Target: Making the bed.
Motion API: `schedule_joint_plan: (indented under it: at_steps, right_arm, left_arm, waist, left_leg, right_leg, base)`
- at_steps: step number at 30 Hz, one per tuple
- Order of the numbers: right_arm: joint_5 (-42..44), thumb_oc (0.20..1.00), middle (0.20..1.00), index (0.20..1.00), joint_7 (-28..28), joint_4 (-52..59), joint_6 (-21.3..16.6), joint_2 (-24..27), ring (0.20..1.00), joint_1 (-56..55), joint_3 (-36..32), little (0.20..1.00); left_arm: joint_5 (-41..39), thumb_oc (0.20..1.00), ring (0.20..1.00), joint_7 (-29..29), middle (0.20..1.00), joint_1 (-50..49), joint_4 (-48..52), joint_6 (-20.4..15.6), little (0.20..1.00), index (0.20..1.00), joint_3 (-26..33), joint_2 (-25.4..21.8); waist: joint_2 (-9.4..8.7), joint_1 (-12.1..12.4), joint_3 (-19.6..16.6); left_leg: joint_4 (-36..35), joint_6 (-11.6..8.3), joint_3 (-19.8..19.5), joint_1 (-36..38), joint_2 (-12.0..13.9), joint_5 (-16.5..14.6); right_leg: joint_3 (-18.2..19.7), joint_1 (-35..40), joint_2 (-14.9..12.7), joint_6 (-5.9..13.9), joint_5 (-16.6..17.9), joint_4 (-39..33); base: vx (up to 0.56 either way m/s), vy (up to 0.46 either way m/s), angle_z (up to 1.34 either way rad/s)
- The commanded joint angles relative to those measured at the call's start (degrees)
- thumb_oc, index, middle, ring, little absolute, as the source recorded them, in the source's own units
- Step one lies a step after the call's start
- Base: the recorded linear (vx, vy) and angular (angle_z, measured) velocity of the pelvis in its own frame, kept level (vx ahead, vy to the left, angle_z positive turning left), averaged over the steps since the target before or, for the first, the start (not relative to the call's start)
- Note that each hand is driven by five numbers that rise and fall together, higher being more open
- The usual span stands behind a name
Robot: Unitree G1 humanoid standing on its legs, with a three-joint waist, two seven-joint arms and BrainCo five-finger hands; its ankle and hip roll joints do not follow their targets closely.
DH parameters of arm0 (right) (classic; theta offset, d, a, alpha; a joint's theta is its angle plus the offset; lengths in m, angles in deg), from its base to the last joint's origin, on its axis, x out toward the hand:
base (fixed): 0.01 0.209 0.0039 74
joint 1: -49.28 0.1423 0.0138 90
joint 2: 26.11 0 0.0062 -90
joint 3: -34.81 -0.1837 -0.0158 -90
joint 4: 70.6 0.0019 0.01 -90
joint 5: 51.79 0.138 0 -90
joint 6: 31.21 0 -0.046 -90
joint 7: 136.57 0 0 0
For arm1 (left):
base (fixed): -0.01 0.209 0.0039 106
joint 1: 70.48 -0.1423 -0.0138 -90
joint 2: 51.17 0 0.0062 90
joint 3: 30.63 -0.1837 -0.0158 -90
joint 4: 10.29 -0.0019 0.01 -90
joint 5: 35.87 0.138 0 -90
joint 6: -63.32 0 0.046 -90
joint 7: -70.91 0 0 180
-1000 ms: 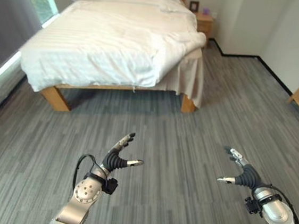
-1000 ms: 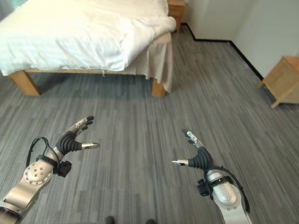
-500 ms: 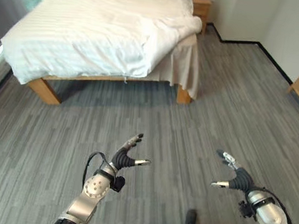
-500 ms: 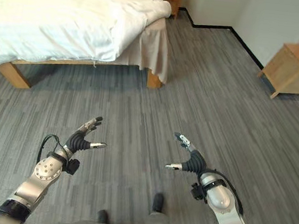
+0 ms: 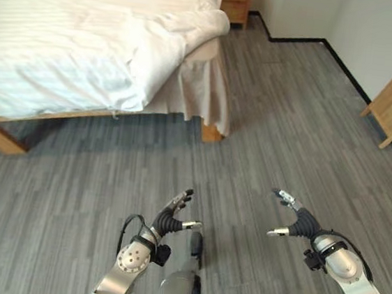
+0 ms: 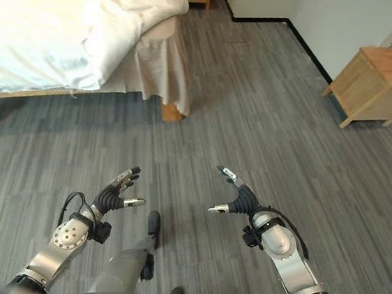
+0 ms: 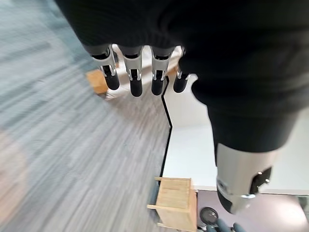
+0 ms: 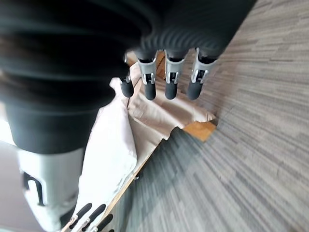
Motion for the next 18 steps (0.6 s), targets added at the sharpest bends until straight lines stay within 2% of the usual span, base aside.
schedule_joint_plan:
  at_steps: [1,2,3,4,5,6,7,8,10,12,15,16,18]
  right_arm:
    - [-0.3,1.000,1.000,1.000,-0.2,4.5,-2.1,-0.5,1.000,0.3,-3.2,1.000]
    - [-0.7,1.000,1.000,1.000,0.0,4.6,-1.9,-0.8,1.000,1.7,-2.5,1.000]
    - [-0.7,1.000,1.000,1.000,0.0,4.5,-1.9,-0.8,1.000,1.7,-2.5,1.000]
    - [-2.1,1.000,1.000,1.000,-0.2,4.7,-1.4,-1.4,1.000,2.5,-2.2,1.000]
    - [-2.1,1.000,1.000,1.000,-0.2,4.7,-1.4,-1.3,1.000,2.6,-2.1,1.000]
    - [-2.4,1.000,1.000,1.000,-0.8,5.9,-1.3,-1.7,1.000,2.1,-2.9,1.000]
    - [-1.9,1.000,1.000,1.000,-0.8,5.8,-1.4,-1.7,1.000,1.4,-2.9,1.000]
    - [-2.0,1.000,1.000,1.000,-1.2,5.4,-1.3,-1.8,1.000,1.0,-3.0,1.000]
    - [-2.0,1.000,1.000,1.000,-1.4,5.2,-1.1,-2.2,1.000,0.0,-3.4,1.000]
    - [-2.6,1.000,1.000,1.000,-1.1,5.0,-0.7,-2.3,1.000,-1.0,-3.6,1.000]
    - [-2.8,1.000,1.000,1.000,0.2,4.7,-0.1,-2.2,1.000,-2.4,-3.7,1.000]
    - [-2.8,1.000,1.000,1.000,0.2,4.7,-0.1,-2.2,1.000,-2.5,-3.7,1.000]
    - [-3.7,1.000,1.000,1.000,0.3,3.4,0.0,-1.4,1.000,-2.5,-3.8,1.000]
  left_arm:
    - [0.7,1.000,1.000,-0.5,1.000,3.6,4.5,-1.5,1.000,1.000,-2.8,-3.8]
    - [0.8,1.000,1.000,-1.1,1.000,4.5,4.5,-1.4,1.000,1.000,-3.1,-4.6]
    - [0.8,1.000,1.000,-1.1,1.000,4.5,4.5,-1.4,1.000,1.000,-3.0,-4.6]
    - [1.0,1.000,1.000,-1.5,1.000,5.0,4.6,-1.2,1.000,1.000,-2.7,-5.0]
    - [1.0,1.000,1.000,-1.5,1.000,5.0,4.6,-1.2,1.000,1.000,-2.7,-5.0]
    - [1.2,1.000,1.000,-2.0,1.000,4.9,4.5,-1.3,1.000,1.000,-1.9,-5.3]
    - [1.2,1.000,1.000,-1.8,1.000,4.0,4.3,-1.5,1.000,1.000,-1.3,-5.3]
    - [1.4,1.000,1.000,-2.0,1.000,3.7,4.0,-1.5,1.000,1.000,-0.9,-5.2]
    - [1.9,1.000,1.000,-2.4,1.000,3.7,3.3,-1.7,1.000,1.000,0.3,-5.2]
    - [2.3,1.000,1.000,-2.7,1.000,4.0,2.5,-1.9,1.000,1.000,1.4,-5.2]
    - [3.1,1.000,1.000,-2.2,1.000,2.7,2.4,-2.4,1.000,1.000,2.6,-4.8]
    - [3.1,1.000,1.000,-2.2,1.000,2.5,2.5,-2.3,1.000,1.000,2.6,-4.8]
    - [1.9,1.000,1.000,-2.1,1.000,1.0,1.7,-2.4,1.000,1.000,3.5,-2.8]
  waist:
    - [-2.26,1.0,-1.4]
    - [-2.41,0.4,-0.7]
    - [-2.22,0.5,-0.9]
    - [-0.57,0.0,-0.3]
    - [-0.66,-0.2,-0.2]
    - [0.97,-1.9,0.4]
    - [1.22,-2.8,0.6]
    - [1.11,-3.2,0.6]
    - [1.21,-4.1,0.6]
    - [1.62,-4.6,0.6]
    - [1.23,-4.3,-0.3]
    - [1.27,-4.5,-0.3]
    - [1.81,-3.6,-0.6]
  left_leg:
    - [3.6,-2.69,0.5,5.0,3.5,-5.8]
    - [3.3,-1.25,-0.2,8.0,2.7,-7.8]
    - [3.3,-1.27,-0.1,7.7,3.0,-7.6]
    - [1.7,-0.57,-0.8,11.7,3.6,-9.1]
    - [1.4,-0.53,-0.9,11.9,3.5,-9.0]
    - [-0.1,-1.10,-3.5,16.3,3.5,-11.1]
    - [-0.1,-1.77,-4.4,17.7,3.4,-12.2]
    - [-0.1,-2.12,-5.4,18.6,3.1,-13.1]
    - [-0.1,-3.00,-7.1,20.0,3.3,-14.4]
    - [-0.1,-3.61,-8.6,22.0,3.8,-16.1]
    - [2.4,-3.98,-10.2,24.6,3.8,-19.4]
    - [2.8,-4.00,-10.4,24.5,3.8,-19.7]
    - [13.8,-6.12,-11.5,21.7,4.8,-17.9]
  right_leg:
    - [-3.9,-8.7,-6.9,7.79,5.6,21.2]
    - [-3.5,-14.0,-7.7,10.87,13.6,32.2]
    - [-3.4,-14.3,-7.5,10.82,13.9,32.2]
    - [-5.8,-19.3,-9.8,10.80,15.7,38.0]
    - [-5.9,-19.4,-10.0,10.81,15.5,38.4]
    - [-8.2,-24.7,-10.4,7.22,10.1,32.9]
    - [-7.4,-24.2,-8.8,5.75,6.5,23.2]
    - [-5.8,-24.6,-8.4,5.33,6.4,17.0]
    - [-1.9,-26.6,-8.5,5.63,9.2,9.0]
    - [0.7,-28.2,-9.0,6.40,11.7,6.1]
    - [-0.3,-25.4,-10.4,5.82,13.0,4.6]
    - [-0.6,-25.2,-10.4,5.80,13.0,4.6]
    - [-2.0,-21.6,-9.8,3.83,11.8,4.6]
  base:
    - [0.88,0.317,-0.64]
    - [0.59,0.251,-0.48]
    - [0.44,0.189,-0.48]
    - [0.22,0.087,0.05]
    - [0.70,0.104,0.78]
    - [0.70,-0.031,1.45]
    - [0.85,-0.078,1.54]
    - [0.49,-0.147,1.46]
    - [0.38,-0.163,1.12]
    - [0.37,-0.180,1.34]
    - [0.32,-0.179,1.41]
    - [0.29,-0.249,0.93]
    - [0.27,-0.314,0.53]
